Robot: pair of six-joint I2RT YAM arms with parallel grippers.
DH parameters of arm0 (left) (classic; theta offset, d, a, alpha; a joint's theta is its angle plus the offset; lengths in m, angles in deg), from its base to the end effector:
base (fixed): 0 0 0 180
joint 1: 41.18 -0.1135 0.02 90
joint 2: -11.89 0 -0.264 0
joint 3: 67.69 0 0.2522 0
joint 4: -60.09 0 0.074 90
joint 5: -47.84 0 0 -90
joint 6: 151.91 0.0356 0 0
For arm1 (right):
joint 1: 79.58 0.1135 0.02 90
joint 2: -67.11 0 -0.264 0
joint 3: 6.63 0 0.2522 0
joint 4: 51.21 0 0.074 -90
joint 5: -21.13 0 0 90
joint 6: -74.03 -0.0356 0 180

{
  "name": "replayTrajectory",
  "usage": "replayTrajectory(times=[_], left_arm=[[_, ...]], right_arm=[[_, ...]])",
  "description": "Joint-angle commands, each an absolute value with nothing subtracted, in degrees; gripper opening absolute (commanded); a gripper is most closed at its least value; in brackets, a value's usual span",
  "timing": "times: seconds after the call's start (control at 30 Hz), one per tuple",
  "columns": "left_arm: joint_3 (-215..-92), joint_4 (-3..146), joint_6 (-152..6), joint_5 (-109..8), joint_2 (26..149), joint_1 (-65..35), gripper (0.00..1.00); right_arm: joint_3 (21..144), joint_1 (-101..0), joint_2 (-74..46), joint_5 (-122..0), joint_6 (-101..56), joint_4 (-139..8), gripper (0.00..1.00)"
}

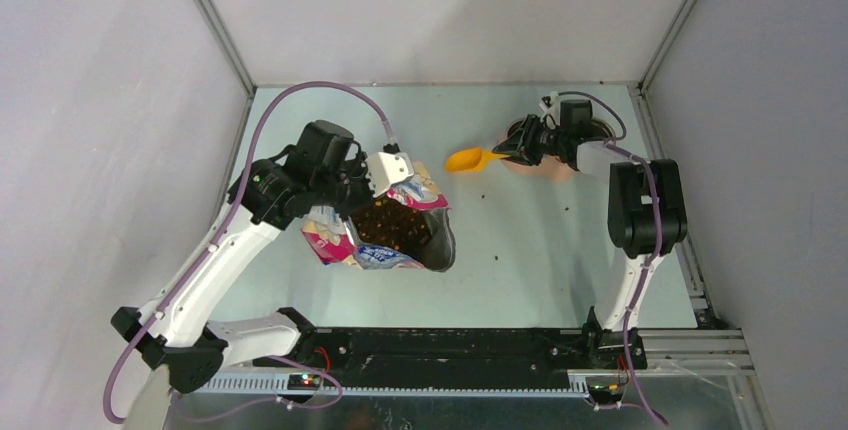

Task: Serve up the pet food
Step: Place the spatula at the center of the board.

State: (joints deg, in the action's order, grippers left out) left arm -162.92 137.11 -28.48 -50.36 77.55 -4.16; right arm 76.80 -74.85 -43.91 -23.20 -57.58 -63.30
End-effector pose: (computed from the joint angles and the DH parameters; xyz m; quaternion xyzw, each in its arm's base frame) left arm 0.1602 -0.1271 0.3980 0.5573 0.7443 -0.0779 0.3597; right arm 0.4108 0.0595 0.1800 0.1073 0.8435 0.4771 0.2220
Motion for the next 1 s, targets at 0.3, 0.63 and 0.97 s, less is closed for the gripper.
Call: replayTrajectory(times=[0.3,0.63,0.97], left_arm=[[-163.0,132.46,-29.52,-54.2,74.14,-3.68,0.0],[-161.84,131.81,-29.58,-54.94,73.37,-3.66,0.0],[-162.58,132.5,-29.32,-54.53,73.27,-3.65,0.0]], right_arm=[[77.4,-72.89,-40.7,-22.09,-53.09,-62.62,0.0],[77.38,-72.05,-33.81,-27.8,-43.87,-71.13,0.0],[77.27,-73.11,-42.28,-21.44,-51.65,-65.74,0.0]])
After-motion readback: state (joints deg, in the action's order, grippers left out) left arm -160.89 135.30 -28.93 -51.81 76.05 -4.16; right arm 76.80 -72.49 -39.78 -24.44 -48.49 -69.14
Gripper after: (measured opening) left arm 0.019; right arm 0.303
